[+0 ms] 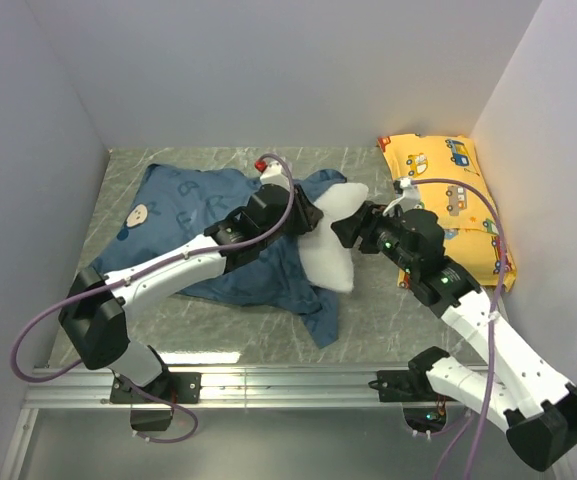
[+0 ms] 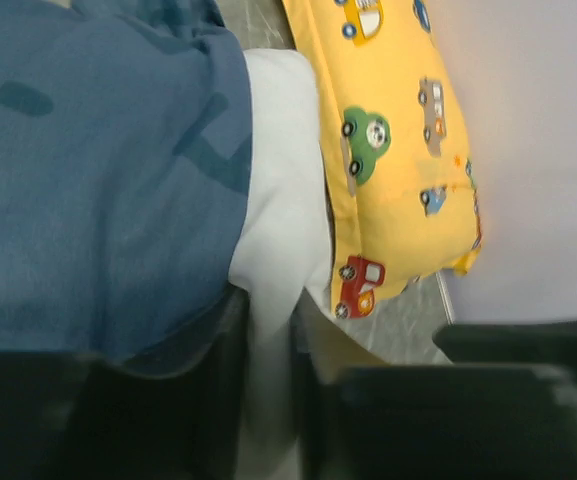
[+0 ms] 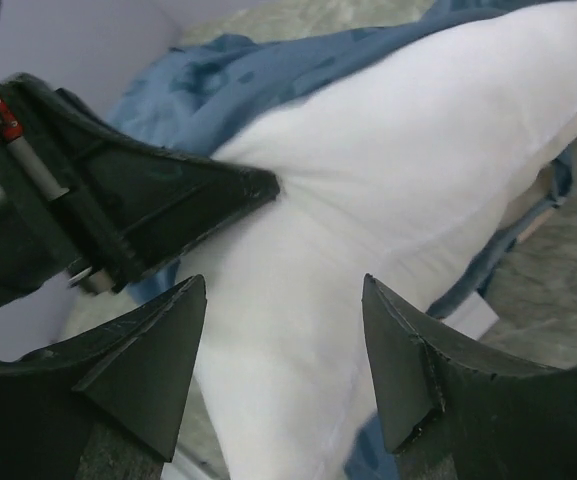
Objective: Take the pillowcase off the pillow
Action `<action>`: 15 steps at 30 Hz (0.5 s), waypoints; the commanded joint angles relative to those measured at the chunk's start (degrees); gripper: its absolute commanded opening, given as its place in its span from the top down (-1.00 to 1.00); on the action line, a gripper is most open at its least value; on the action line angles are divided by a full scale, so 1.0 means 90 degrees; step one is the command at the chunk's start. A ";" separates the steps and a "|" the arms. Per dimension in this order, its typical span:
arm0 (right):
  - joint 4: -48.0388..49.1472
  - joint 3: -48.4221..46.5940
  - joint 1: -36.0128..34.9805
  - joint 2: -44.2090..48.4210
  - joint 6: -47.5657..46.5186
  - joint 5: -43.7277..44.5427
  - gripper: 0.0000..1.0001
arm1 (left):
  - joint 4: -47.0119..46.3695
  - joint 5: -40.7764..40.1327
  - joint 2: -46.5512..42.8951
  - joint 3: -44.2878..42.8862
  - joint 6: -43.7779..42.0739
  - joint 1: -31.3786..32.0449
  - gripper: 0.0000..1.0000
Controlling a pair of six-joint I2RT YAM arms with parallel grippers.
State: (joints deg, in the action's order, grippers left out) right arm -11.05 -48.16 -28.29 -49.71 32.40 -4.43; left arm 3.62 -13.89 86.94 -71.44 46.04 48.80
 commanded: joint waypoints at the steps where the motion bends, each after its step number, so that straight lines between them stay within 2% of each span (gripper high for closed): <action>1: -0.0003 0.0185 -0.0186 -0.0315 -0.0475 0.0608 -0.42 | -0.1007 0.0401 -0.0216 -0.0012 0.0080 0.0076 0.25; 3: 0.0065 0.0234 -0.0254 -0.0452 -0.0524 0.0735 -0.42 | -0.0978 0.0391 -0.0294 -0.0002 0.0031 0.0096 -0.13; 6: 0.0134 0.0302 -0.0294 -0.0482 -0.0514 0.0814 -0.43 | -0.0832 0.0401 -0.0411 -0.0118 -0.0096 0.0106 -0.39; 8: 0.0066 0.0283 -0.0303 -0.0482 -0.0505 0.0921 -0.43 | -0.0472 0.0284 -0.0577 -0.0294 -0.0184 0.0106 -0.44; 13: -0.0246 0.0156 -0.0323 -0.0599 -0.0690 0.0863 -0.44 | 0.0924 -0.0867 -0.0987 -0.0694 -0.0621 0.0106 -0.48; 15: -0.0228 0.0175 -0.0420 -0.0687 -0.0758 0.0805 -0.44 | 0.1625 -0.1063 -0.0920 -0.0802 -0.1022 0.0096 -0.62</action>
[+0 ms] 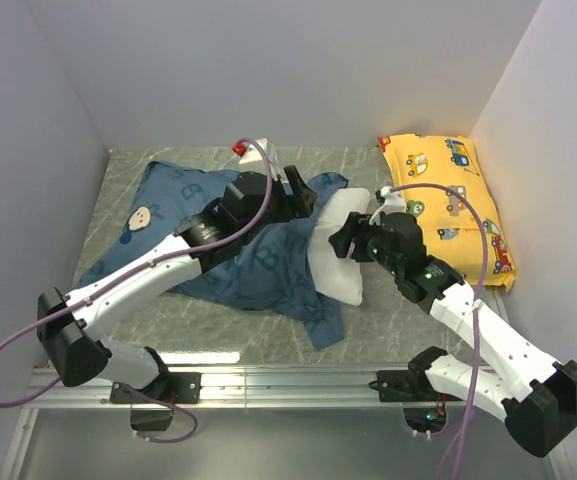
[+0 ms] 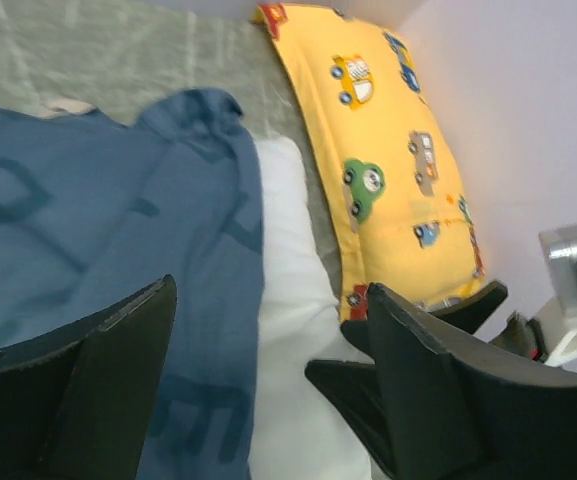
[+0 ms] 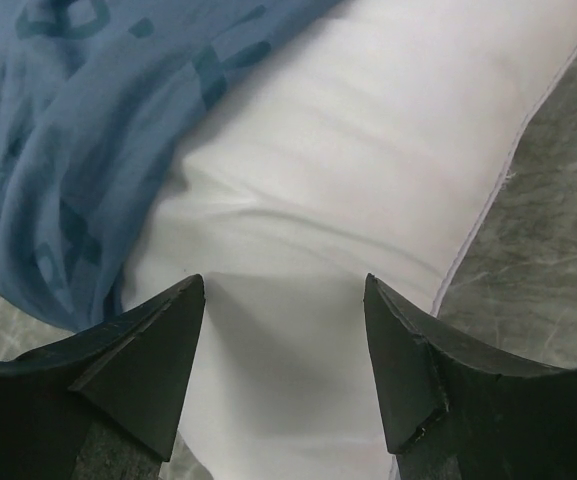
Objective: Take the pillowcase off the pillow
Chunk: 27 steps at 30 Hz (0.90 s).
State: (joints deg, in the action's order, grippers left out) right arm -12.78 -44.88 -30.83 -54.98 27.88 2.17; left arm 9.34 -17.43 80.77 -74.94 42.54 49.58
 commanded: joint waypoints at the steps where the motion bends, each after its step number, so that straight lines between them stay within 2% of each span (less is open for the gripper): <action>1: 0.0003 -0.0179 -0.0178 -0.0150 -0.0285 0.0032 -0.46 | 0.1370 -0.0864 -0.0128 -0.0694 -0.0964 0.0008 -0.65; 2: 0.0003 -0.0198 -0.0226 -0.0334 -0.0343 -0.0075 -0.47 | 0.1983 -0.1040 -0.0011 -0.0832 -0.1054 0.0008 -0.66; 3: -0.0035 -0.0305 -0.0353 -0.0472 -0.0373 -0.0095 -0.47 | 0.2124 -0.1158 0.0145 -0.0921 -0.1239 -0.0001 -0.71; 9: 0.0052 -0.0443 -0.0813 -0.1614 -0.0344 0.0119 -0.48 | 0.2486 -0.0671 0.0565 -0.0775 -0.1544 -0.0060 -0.79; 11: 0.0043 -0.0452 -0.0822 -0.1849 -0.0247 0.0256 -0.34 | 0.2652 -0.0836 0.0722 -0.0756 -0.1515 -0.0060 -0.79; 12: 0.0004 -0.0481 -0.0813 -0.1889 -0.0169 0.0372 -0.18 | 0.2750 -0.0991 0.0848 -0.0727 -0.1466 -0.0060 -0.79; 13: -0.0074 -0.0491 -0.0813 -0.1889 -0.0120 0.0422 0.07 | 0.2964 -0.1167 0.0908 -0.0697 -0.1388 -0.0060 -0.78; 14: -0.0152 -0.0511 -0.0813 -0.1831 -0.0013 0.0509 0.75 | 0.3033 -0.1430 0.0937 -0.0658 -0.1368 -0.0050 -0.76; 15: -0.0240 -0.0579 -0.0813 -0.1792 0.0027 0.0588 1.00 | 0.3082 -0.1510 0.0957 -0.0571 -0.1339 -0.0060 -0.62; 17: -0.0542 -0.0706 -0.0822 -0.1607 0.0037 0.0832 1.00 | 0.3054 -0.1618 0.0908 -0.0463 -0.1309 -0.0089 -0.25; 18: -0.0688 -0.0880 -0.0813 -0.1528 0.0008 0.0929 1.00 | 0.3034 -0.1637 0.0850 -0.0405 -0.1300 -0.0176 0.15; 20: -0.1177 -0.1086 -0.0813 -0.1266 -0.0099 0.1359 1.00 | 0.3082 -0.1696 0.0791 -0.0414 -0.1309 -0.0332 0.66; 21: -0.1333 -0.1281 -0.0813 -0.1148 -0.0119 0.1563 1.00 | 0.3102 -0.1773 0.0723 -0.0443 -0.1338 -0.0536 0.99; 23: -0.1772 -0.1448 -0.0803 -0.0759 -0.0177 0.2031 1.00 | 0.3112 -0.1852 0.0635 -0.0463 -0.1407 -0.0810 0.99; 26: -0.2232 -0.1750 -0.0745 -0.0251 -0.0197 0.2325 1.00 | 0.3015 -0.2038 0.0381 -0.0385 -0.1553 -0.1562 0.99; 27: -0.2359 -0.1935 -0.0735 -0.0161 -0.0188 0.2394 1.00 | 0.2908 -0.2067 0.0236 -0.0278 -0.1650 -0.2018 0.99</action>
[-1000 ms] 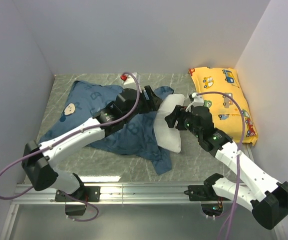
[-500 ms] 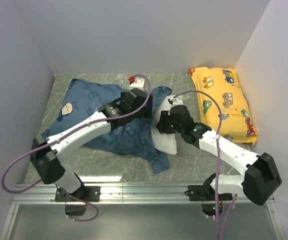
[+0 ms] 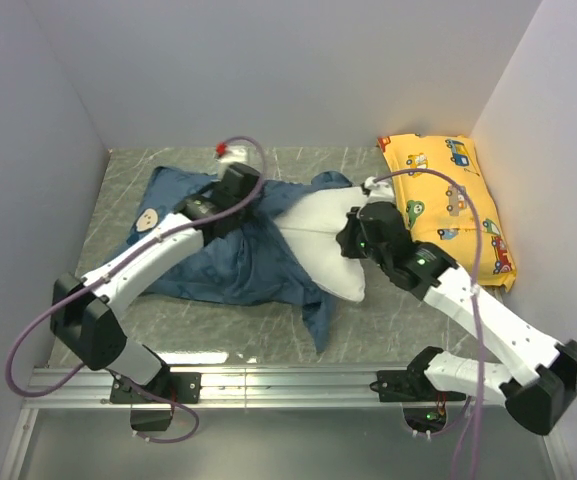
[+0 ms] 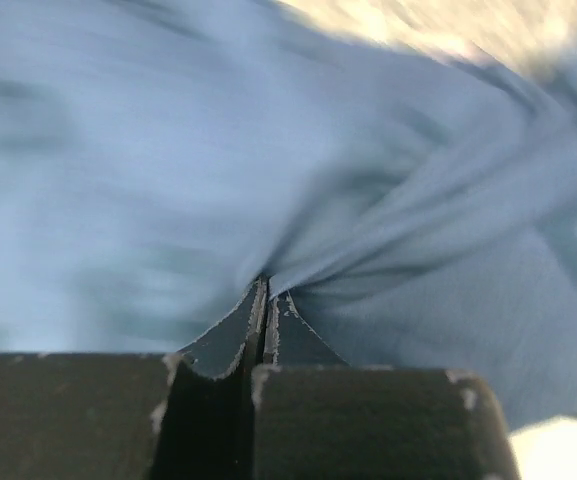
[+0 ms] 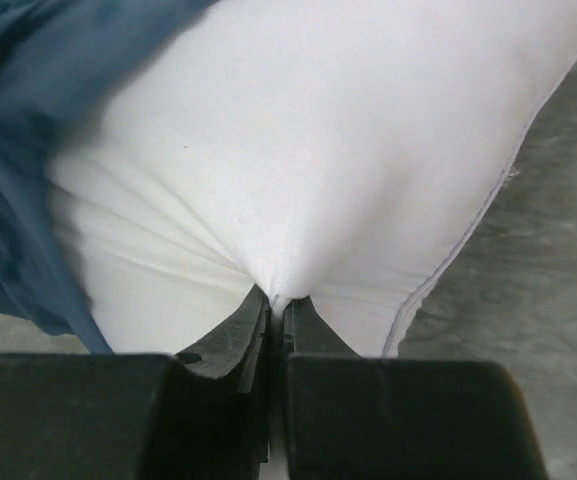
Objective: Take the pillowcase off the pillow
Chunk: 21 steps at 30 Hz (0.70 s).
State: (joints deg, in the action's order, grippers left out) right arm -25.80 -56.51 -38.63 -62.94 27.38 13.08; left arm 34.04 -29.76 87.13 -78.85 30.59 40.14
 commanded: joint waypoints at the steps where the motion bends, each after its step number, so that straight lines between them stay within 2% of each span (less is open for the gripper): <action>1: -0.1164 -0.0751 0.0142 0.0810 -0.0122 0.1270 1.00 | 0.0115 -0.0784 -0.0530 0.0235 -0.0361 -0.1215 0.99; 2: -0.1292 -0.0849 0.0152 0.0918 -0.0122 0.1319 1.00 | 0.0027 -0.0756 -0.0599 0.0313 -0.0391 -0.1479 0.99; 3: -0.1429 -0.1043 0.0162 0.0986 -0.0112 0.1455 1.00 | -0.0148 -0.0630 -0.0744 0.0497 -0.0430 -0.2071 0.99; 5: -0.1683 -0.1162 0.0152 0.1220 -0.0083 0.1544 1.00 | -0.0383 -0.0036 -0.0901 0.0694 -0.0430 -0.2699 0.99; 6: -0.1732 -0.1249 0.0152 0.1299 -0.0083 0.1583 1.00 | -0.0490 0.0150 -0.1037 0.0869 -0.0382 -0.3292 0.99; 8: -0.1859 -0.1328 0.0162 0.1436 -0.0083 0.1593 1.00 | -0.0793 0.0724 -0.1117 0.0987 -0.0342 -0.3745 0.99; 11: -0.1782 -0.1319 0.0162 0.1388 -0.0083 0.1301 1.00 | -0.0785 0.1291 -0.0981 0.0861 -0.0343 -0.3835 0.99; 14: -0.1470 -0.1095 0.0152 0.1184 -0.0025 0.0784 1.00 | -0.0939 0.2180 -0.0921 0.0860 -0.0245 -0.3456 0.93; 16: -0.1304 -0.0977 0.0142 0.1095 0.0015 0.0627 1.00 | -0.1145 0.2388 -0.1175 0.1133 -0.0176 -0.2938 0.58; 17: -0.1255 -0.0958 0.0123 0.1017 0.0025 0.0598 1.00 | -0.1300 0.2505 -0.1398 0.1279 -0.0128 -0.2695 0.22; 21: -0.1390 -0.1210 0.0113 0.0715 0.0015 0.0772 1.00 | -0.1361 0.3129 -0.2061 0.1368 0.0009 -0.2439 -0.46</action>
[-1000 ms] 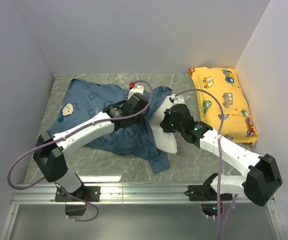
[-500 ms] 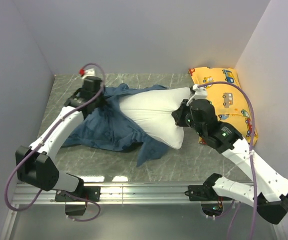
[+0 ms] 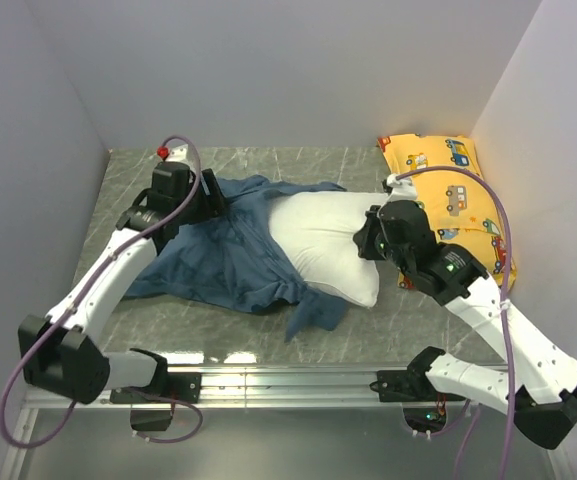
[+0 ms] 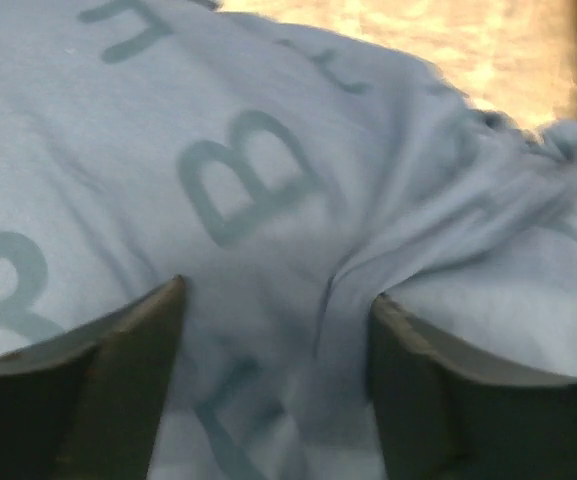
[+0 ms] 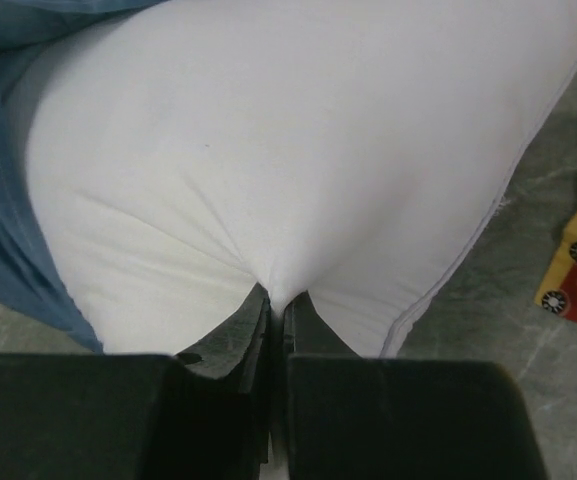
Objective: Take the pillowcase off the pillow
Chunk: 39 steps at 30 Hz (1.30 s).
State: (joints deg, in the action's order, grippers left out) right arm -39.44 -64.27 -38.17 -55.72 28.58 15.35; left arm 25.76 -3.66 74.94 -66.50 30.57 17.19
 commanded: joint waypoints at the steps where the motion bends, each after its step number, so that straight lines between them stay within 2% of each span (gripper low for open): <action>1: 0.0008 -0.0397 0.0052 -0.0233 -0.0128 0.0637 1.00 | -0.0401 0.0270 -0.0873 0.0006 0.0031 0.0160 -0.54; 4: -0.0226 -0.0583 0.0062 -0.0536 -0.0187 0.0930 1.00 | -0.0177 0.0145 -0.1576 0.0162 0.0129 0.0550 -0.76; 6: -0.0276 -0.0661 0.0062 -0.0624 -0.0197 0.0960 1.00 | -0.0079 -0.0061 -0.2199 0.0560 0.0274 0.0949 -0.83; 8: -0.0208 -0.0671 0.0052 -0.0664 -0.0206 0.0902 1.00 | 0.0019 -0.0276 -0.2795 0.1164 0.0450 0.1233 -0.81; 14: -0.0217 -0.0847 0.0052 -0.0820 -0.0265 0.0833 1.00 | -0.0098 -0.0794 -0.3735 0.2815 0.1222 0.1917 -0.76; 17: -0.0227 -0.0886 0.0062 -0.0840 -0.0294 0.0823 1.00 | -0.0613 -0.0746 -0.3892 0.3441 0.1554 0.2239 -0.76; 22: -0.0246 -0.0915 0.0062 -0.0888 -0.0353 0.0823 1.00 | -0.1250 -0.0950 -0.3717 0.3863 0.1838 0.2611 -0.77; 24: -0.0256 -0.0964 0.0052 -0.0889 -0.0382 0.0833 1.00 | -0.1319 -0.1212 -0.3620 0.3942 0.1906 0.2621 -0.44; 25: -0.0276 -0.1003 0.0062 -0.0888 -0.0402 0.0833 1.00 | -0.1213 -0.1330 -0.3581 0.3922 0.1955 0.2631 -0.13; 26: -0.0305 -0.1100 0.0062 -0.0879 -0.0412 0.0872 1.00 | -0.1096 -0.1564 -0.3493 0.3816 0.1994 0.2621 0.50; 28: -0.0412 -0.1237 0.0071 -0.0850 -0.0460 0.0930 1.00 | -0.0511 -0.2412 -0.3415 0.3611 0.1955 0.2612 0.94; 31: -0.0597 -0.1588 0.0188 -0.0820 -0.0538 0.0999 1.00 | 0.0211 -0.3233 -0.3258 0.3064 0.1839 0.2252 0.99; 34: -0.0792 -0.2008 0.0432 -0.0859 -0.0597 0.0912 1.00 | 0.0128 -0.3168 -0.3316 0.2731 0.1342 0.0985 0.99; 35: -0.0861 -0.2232 0.0501 -0.0859 -0.0617 0.0882 1.00 | 0.0030 -0.2858 -0.3355 0.2673 0.1021 0.0139 0.99; 37: -0.1017 -0.2389 0.0608 -0.0821 -0.0665 0.0814 1.00 | -0.0001 -0.2534 -0.3326 0.2507 0.0814 -0.0695 0.99; 38: -0.1076 -0.2506 0.0725 -0.0791 -0.0685 0.0804 1.00 | 0.0115 -0.2301 -0.3278 0.2245 0.0735 -0.1415 0.99; 39: -0.1115 -0.2536 0.0784 -0.0752 -0.0685 0.0765 1.00 | 0.0194 -0.2202 -0.3287 0.2097 0.0725 -0.1712 0.99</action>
State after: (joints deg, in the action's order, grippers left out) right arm -47.83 -81.56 -34.87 -65.32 25.71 14.94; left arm 24.38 -16.75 45.74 -43.05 42.89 12.16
